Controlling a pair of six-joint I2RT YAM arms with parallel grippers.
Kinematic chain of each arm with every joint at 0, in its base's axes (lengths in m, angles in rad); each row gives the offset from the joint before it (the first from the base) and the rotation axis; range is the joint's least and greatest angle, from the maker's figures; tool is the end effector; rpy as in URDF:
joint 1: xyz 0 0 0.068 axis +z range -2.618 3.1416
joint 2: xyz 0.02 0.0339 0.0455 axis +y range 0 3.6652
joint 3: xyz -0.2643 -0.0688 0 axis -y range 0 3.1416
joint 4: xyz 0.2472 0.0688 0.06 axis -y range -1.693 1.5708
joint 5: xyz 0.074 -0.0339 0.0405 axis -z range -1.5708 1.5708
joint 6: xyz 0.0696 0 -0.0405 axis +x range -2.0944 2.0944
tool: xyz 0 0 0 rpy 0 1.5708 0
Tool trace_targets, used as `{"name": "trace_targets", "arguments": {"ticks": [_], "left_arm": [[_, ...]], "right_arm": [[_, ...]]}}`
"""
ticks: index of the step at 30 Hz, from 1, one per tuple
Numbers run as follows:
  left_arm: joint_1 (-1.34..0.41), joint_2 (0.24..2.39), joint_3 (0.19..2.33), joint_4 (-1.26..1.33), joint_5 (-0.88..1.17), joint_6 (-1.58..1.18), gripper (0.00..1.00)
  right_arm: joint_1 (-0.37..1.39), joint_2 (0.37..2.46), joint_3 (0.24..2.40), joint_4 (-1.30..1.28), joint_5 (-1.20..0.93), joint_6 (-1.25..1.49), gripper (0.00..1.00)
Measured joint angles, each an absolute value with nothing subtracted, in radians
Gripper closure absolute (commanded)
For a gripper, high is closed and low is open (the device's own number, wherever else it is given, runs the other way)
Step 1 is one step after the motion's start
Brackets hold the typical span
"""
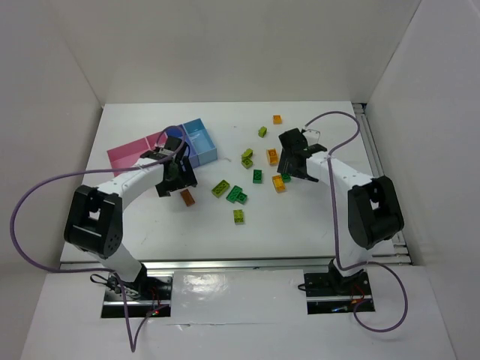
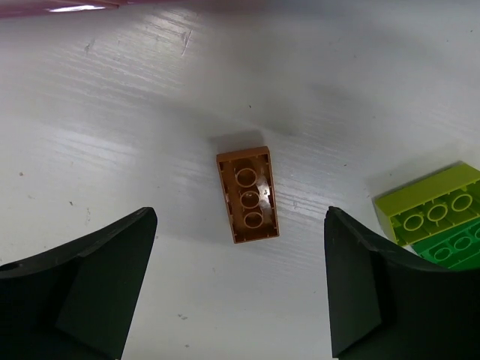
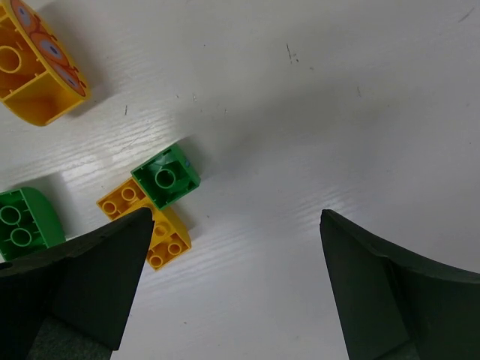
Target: Sort the legos into containers by color
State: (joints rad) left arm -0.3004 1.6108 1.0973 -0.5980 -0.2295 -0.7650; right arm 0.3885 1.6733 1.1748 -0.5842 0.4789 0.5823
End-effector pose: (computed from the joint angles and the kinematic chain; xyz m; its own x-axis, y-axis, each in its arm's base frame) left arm 0.3278 -0.0850 0.1813 -0.7505 -0.4735 -0.4610 -0.4546 0.8762 -0.1599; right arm 0.3421 0.1054 0.1910 -0.7576 0.2173 -0.6155 0.3358 0.9384 -0.0820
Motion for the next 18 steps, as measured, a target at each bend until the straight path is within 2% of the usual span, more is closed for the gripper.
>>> {"name": "trace_targets", "arguments": {"ticks": [9,17,18], "left_arm": [[-0.308,1.637,1.095,-0.597,-0.218,-0.795,0.07],[-0.324,1.676,1.082,-0.583,-0.224,-0.868,0.16],[-0.325,1.684,1.081,-0.579,-0.227,-0.875,0.2]], "right_arm": [[0.389,1.585,1.105,-0.525,0.462,0.578,0.0],[0.389,1.559,1.074,-0.508,0.47,0.561,0.0],[0.389,1.555,1.063,-0.507,0.47,0.559,0.0]]}}
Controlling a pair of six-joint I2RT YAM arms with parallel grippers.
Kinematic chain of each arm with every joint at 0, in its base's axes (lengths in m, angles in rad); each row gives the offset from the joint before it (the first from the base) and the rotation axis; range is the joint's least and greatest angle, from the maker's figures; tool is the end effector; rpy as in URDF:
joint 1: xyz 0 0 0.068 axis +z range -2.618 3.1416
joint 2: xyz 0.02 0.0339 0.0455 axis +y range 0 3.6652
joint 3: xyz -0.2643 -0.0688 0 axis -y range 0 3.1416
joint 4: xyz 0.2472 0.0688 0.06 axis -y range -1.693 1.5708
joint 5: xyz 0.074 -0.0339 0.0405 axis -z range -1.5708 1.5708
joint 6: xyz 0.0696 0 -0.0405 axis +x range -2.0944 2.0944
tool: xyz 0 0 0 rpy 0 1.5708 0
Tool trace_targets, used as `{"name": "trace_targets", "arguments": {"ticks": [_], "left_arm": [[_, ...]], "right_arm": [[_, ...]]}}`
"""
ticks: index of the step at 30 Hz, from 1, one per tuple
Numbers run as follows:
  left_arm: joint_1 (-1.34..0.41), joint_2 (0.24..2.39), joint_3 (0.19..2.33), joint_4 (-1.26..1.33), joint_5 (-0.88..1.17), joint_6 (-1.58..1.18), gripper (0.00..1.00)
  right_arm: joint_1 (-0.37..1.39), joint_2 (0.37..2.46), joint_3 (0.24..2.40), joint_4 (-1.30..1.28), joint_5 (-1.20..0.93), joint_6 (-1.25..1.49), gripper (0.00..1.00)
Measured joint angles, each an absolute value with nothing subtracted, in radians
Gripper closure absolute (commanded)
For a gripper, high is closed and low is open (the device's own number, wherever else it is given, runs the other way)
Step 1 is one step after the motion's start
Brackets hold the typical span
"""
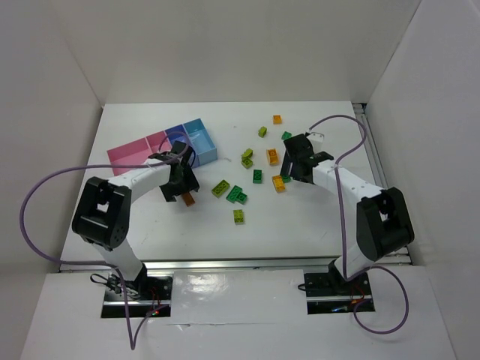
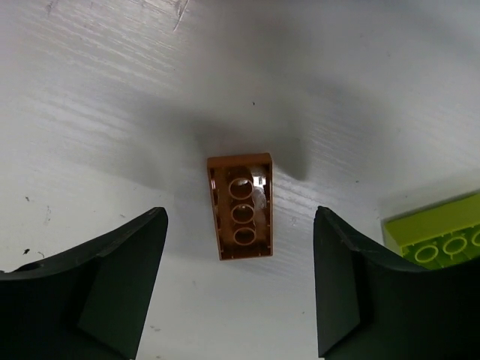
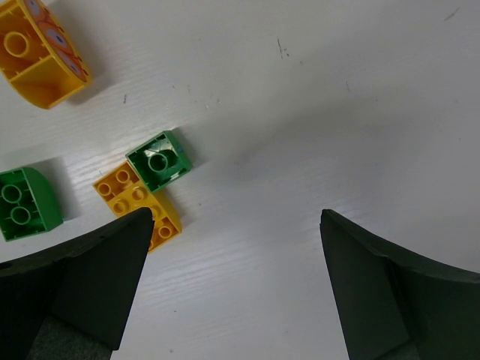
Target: Sort the legos into containers by color
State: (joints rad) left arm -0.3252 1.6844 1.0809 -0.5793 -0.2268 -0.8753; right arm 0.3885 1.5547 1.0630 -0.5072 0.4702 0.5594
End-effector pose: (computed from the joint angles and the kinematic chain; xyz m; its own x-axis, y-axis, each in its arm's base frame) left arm 0.3283 -0.0942 0.1539 -0.7392 -0.5402 -0.4022 -0.5256 0.8361 -0.1571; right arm 0.3226 0.0979 0.1995 -0.7184 0.2172 -0.6609 0.3191 0.9470 -0.0357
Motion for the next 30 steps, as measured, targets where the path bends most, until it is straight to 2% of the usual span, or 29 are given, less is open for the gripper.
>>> {"name": "trace_targets", "arguments": {"ticks": [3,7,8,11,12,15,21,30], "left_arm": [[-0.327,1.718,1.081,-0.57,-0.239,-0.901,0.24],[-0.328,1.753,1.083,-0.567,-0.25,-0.928,0.42],[-0.328,1.756,1.083,-0.561,-0.252,-0.931,0.53],[-0.328,1.765,1.092,-0.553,-0.25,-0.948,0.68],[-0.328,1.767,1.096,-0.554,-0.25,-0.948,0.77],[-0.33,1.767,1.099,-0.553,-0.25,-0.945,0.83],[-0.344,1.713,1.143,-0.603,-0.256,-0.892,0.85],[-0.313,1.713,1.523,-0.616,-0.251,-0.756,0.87]], "right_arm": [[0.389,1.548,1.038,-0.508,0.469,0.558,0.0],[0.389,1.546,1.034,-0.508,0.467,0.556,0.0],[0.389,1.545,1.033,-0.508,0.466,0.556,0.0],[0.388,1.544,1.033,-0.509,0.468,0.556,0.0],[0.388,1.544,1.033,-0.509,0.471,0.556,0.0],[0.384,1.544,1.034,-0.511,0.481,0.556,0.0],[0.382,1.544,1.037,-0.517,0.491,0.556,0.0],[0.382,1.544,1.054,-0.516,0.485,0.56,0.0]]}}
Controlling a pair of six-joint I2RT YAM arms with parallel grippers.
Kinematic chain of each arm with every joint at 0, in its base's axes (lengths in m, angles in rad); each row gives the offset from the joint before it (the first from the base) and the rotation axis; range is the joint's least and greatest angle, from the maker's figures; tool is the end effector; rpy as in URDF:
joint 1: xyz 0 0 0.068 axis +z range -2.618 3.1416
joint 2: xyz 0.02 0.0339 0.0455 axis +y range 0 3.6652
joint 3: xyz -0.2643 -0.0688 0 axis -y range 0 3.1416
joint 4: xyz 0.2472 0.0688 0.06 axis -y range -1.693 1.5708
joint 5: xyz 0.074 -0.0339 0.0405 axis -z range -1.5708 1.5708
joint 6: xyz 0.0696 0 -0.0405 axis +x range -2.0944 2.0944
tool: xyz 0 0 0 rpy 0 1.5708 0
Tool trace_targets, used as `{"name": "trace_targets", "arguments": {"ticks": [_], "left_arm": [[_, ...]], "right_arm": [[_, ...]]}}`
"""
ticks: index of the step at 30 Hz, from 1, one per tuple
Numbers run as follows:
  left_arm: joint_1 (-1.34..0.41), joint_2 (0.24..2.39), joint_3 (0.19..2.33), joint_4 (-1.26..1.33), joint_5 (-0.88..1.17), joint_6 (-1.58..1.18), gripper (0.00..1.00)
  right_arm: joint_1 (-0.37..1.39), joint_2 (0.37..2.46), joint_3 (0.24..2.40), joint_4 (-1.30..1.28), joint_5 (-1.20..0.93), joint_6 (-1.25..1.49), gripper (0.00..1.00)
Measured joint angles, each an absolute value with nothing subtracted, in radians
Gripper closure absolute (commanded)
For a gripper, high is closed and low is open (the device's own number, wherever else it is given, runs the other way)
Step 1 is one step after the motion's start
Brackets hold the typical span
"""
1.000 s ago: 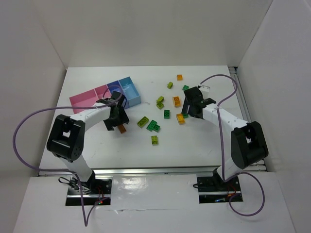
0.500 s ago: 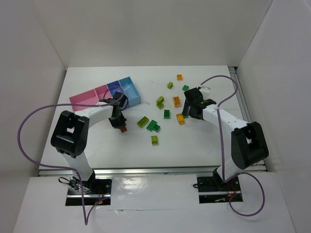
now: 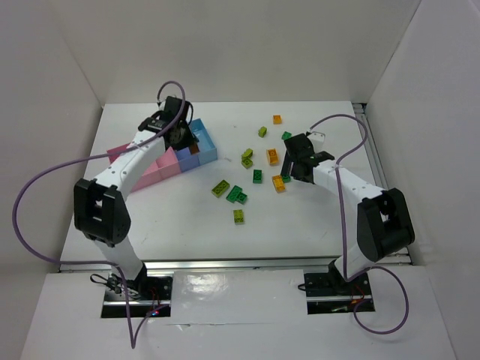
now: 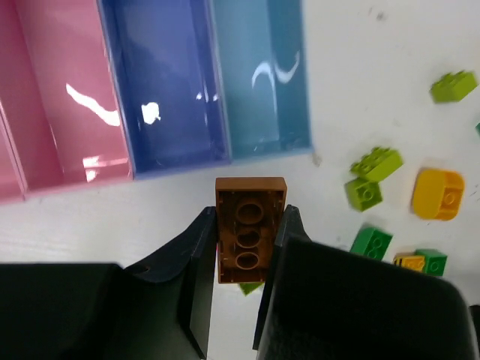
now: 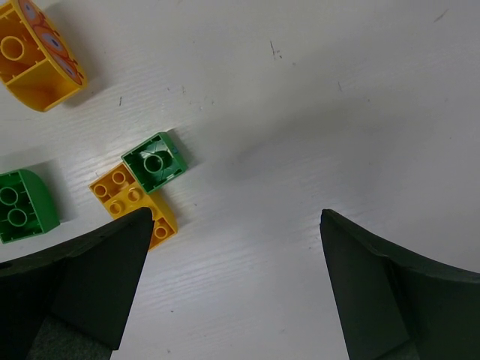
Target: Sort the legos into containers by color
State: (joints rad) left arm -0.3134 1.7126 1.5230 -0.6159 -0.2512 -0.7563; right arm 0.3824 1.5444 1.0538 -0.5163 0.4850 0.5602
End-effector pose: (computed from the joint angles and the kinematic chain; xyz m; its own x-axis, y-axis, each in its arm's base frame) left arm 0.3948 -0.1098 0.2855 -0.5915 -0.5070 -0.6269 -0.3727 0.8614 -0.3450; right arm 0.3199 0.0937 0.1996 -0.7168 0.2184 -0.6622 0.3328 0.9417 -0.0498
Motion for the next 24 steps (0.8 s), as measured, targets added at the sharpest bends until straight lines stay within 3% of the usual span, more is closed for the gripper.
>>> {"name": "trace_targets", "arguments": {"ticks": [11,13,14,17,21,24], "left_arm": [[-0.252,2.148,2.025,-0.653,-0.244,-0.702,0.84],[-0.243,2.218,2.08,-0.667,-0.237,-0.702,0.7],[-0.24,2.246,2.099,-0.675,-0.236,-0.702,0.46],[-0.239,2.284,2.112,-0.701,-0.221,-0.686,0.31],[-0.243,2.28,2.117,-0.711,-0.203,-0.679,0.3],[-0.246,2.257,2.113,-0.717,-0.181,-0.659,0.36]], "right_arm": [[0.382,1.518,1.054,-0.516,0.458,0.556,0.0],[0.382,1.499,1.055,-0.516,0.451,0.552,0.0],[0.382,1.49,1.055,-0.516,0.446,0.551,0.0],[0.389,1.473,1.054,-0.516,0.43,0.544,0.0],[0.418,1.464,1.044,-0.515,0.417,0.536,0.0],[0.448,1.463,1.038,-0.516,0.406,0.533,0.0]]}}
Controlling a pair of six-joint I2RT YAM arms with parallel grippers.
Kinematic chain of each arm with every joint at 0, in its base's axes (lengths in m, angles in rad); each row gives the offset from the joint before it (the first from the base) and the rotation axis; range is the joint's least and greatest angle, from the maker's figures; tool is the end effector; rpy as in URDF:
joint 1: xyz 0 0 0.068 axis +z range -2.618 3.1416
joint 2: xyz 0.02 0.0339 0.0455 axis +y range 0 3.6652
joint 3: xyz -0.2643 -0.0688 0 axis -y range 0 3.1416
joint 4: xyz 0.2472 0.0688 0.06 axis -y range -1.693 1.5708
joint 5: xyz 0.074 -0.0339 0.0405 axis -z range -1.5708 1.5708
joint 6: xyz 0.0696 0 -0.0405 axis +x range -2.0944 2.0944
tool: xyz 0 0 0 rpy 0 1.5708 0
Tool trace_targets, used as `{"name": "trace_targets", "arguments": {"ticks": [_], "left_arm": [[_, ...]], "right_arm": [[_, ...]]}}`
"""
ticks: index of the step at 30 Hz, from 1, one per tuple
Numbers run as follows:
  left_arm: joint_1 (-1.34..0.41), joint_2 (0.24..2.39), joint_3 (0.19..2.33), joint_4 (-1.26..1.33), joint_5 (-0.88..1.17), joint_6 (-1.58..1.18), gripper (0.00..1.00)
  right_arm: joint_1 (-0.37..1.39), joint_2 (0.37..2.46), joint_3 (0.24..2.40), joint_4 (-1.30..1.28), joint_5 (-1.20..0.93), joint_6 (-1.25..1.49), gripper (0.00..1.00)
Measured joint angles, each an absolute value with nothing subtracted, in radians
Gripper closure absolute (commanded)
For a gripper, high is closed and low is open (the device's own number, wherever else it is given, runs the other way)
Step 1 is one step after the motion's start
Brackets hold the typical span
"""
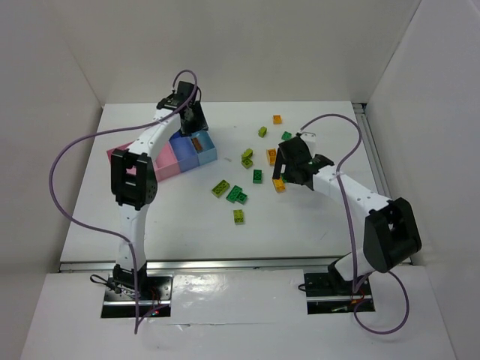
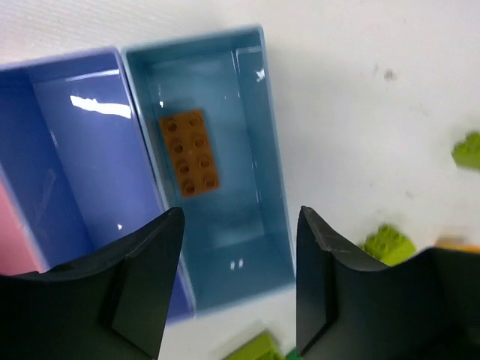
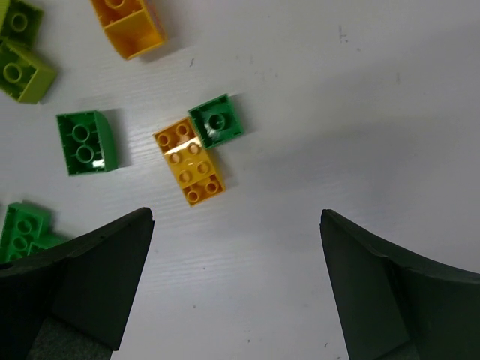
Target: Sort the legos into containers by color
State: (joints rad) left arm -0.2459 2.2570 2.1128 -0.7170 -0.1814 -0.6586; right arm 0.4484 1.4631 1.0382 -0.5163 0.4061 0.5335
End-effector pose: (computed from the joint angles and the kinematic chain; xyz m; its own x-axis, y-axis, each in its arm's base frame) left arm 0.5205 -0.1177 0.2338 -0.6587 -0.4553 -0.5990 -0.3511 0.8901 -0.2905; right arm 0.3028 0.1152 0.2175 -0.7231 0.1706 -0.6694 0.2080 0.9778 0.0245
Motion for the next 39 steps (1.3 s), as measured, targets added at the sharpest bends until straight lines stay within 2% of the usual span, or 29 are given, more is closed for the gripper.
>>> {"name": "trace_targets", "arguments": {"ticks": [5,10,16,23,25,28,32,33,36,39], "left_arm": [[-0.259,2.099,1.964,-0.694,-0.101,-0.57,0.37],[-0.356,1.955,1.764,-0.67,-0.039,-0.445,0.36],[-0.493,1.954,1.562,-0.664,0.031,-0.333,0.35],[-0.517,2.003,1.529,-0.65,0.012,-0.285,0.36],[-0.516,2.012,1.521,-0.643,0.004,-0.284,0.42],[-0.514,2.022,1.511,-0.638,-0.002,-0.284,0.44],[-0.513,2.033,1.503,-0.625,-0.007,-0.286,0.69],[-0.513,2.035,1.503,-0.625,-0.012,-0.286,0.81],[-0.513,2.038,1.515,-0.63,-0.024,-0.289,0.96],[-0.507,2.043,1.548,-0.661,-0.029,-0.29,0.98]], "right_arm": [[0.535,1.463,1.038,-0.513,0.411,0.54,0.0],[0.569,1.462,1.033,-0.503,0.411,0.574,0.0],[0.569,1.446,1.011,-0.506,0.415,0.61,0.0],[0.569,1.38,0.977,-0.519,0.415,0.635,0.0],[0.569,1.381,0.974,-0.522,0.414,0.637,0.0],[0.569,1.381,0.974,-0.526,0.415,0.639,0.0],[0.569,1.381,0.974,-0.527,0.415,0.639,0.0],[0.569,1.381,0.974,-0.527,0.415,0.639,0.0],[0.569,1.383,0.974,-0.529,0.416,0.639,0.0],[0.569,1.384,0.974,-0.532,0.416,0.639,0.0]]}}
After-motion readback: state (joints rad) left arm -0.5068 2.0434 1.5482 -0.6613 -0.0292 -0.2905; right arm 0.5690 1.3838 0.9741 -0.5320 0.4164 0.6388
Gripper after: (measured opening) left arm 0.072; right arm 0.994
